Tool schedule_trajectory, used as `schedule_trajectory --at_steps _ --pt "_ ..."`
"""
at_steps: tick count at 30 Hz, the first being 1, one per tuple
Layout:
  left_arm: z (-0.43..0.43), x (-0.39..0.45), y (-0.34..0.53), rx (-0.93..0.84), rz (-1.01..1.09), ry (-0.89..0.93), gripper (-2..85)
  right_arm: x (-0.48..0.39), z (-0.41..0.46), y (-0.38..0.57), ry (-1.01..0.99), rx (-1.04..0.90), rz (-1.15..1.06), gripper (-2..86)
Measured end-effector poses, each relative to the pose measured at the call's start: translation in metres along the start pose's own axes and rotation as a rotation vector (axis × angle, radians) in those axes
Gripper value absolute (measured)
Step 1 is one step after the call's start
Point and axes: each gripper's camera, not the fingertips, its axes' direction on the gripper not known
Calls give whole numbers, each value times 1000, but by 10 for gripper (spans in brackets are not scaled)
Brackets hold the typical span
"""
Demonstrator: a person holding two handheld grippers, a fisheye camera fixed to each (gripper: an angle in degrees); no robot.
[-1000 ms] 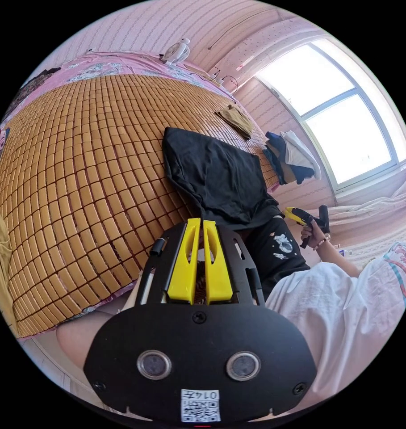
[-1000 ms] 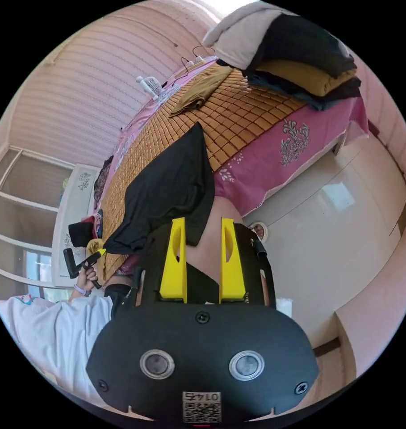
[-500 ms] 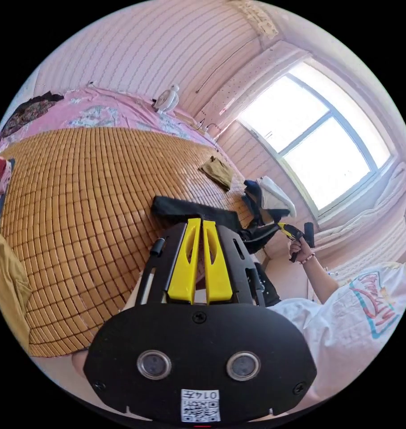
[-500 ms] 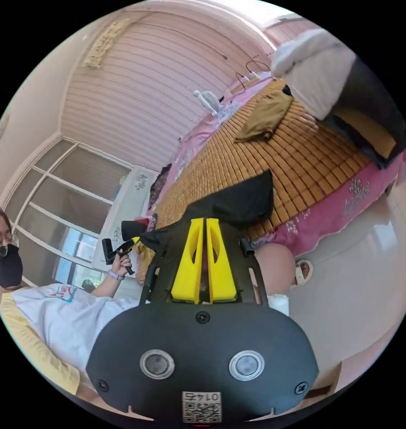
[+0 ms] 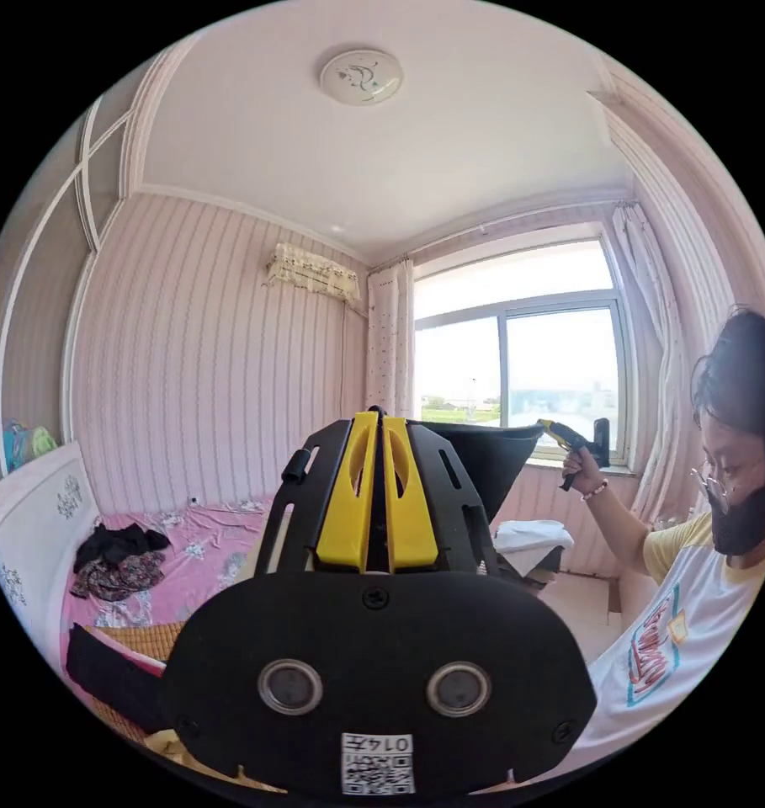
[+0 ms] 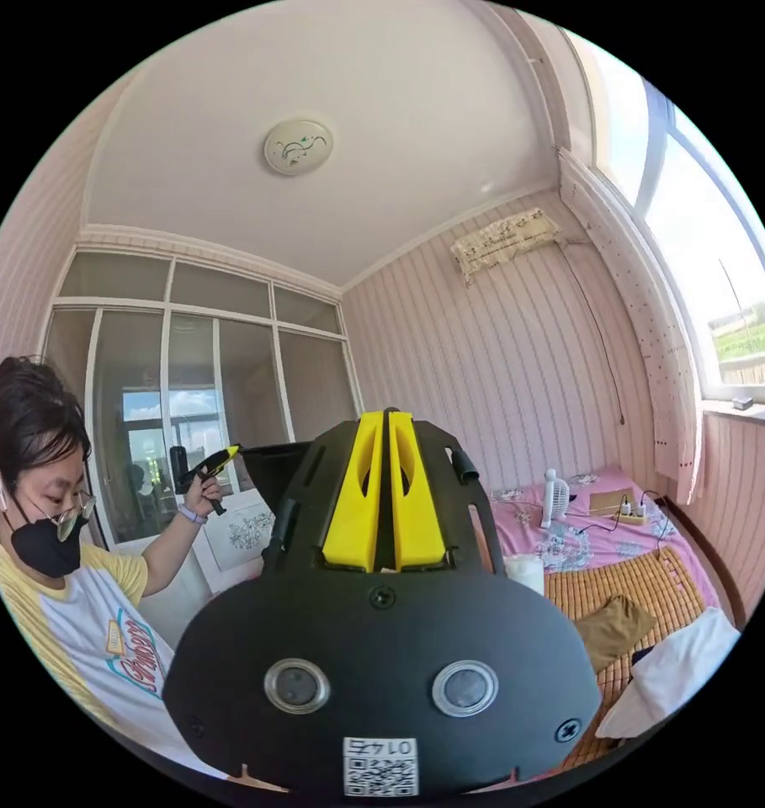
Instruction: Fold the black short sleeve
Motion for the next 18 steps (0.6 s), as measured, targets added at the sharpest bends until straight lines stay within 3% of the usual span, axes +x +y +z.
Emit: schedule_trajectory --at_steps 2,6,8,11,14,18 --pt "-28 10 -2 56 -6 -23 -10 -24 0 -7 59 12 -49 4" --pt "-64 17 2 75 -67 -68 -10 -47 18 -19 40 -185 -16 4" --pt "-100 38 -11 166 5 -91 -10 -62 8 -29 -41 -146 -24 3" --pt "-136 62 -34 277 99 -114 -10 -105 -16 -48 2 5 -204 3" --pt "-148 65 -56 286 87 -93 -10 -127 -9 -68 29 -15 -277 2" --pt "-170 71 -65 381 104 -69 -10 -154 -19 -80 -38 95 -344 2"
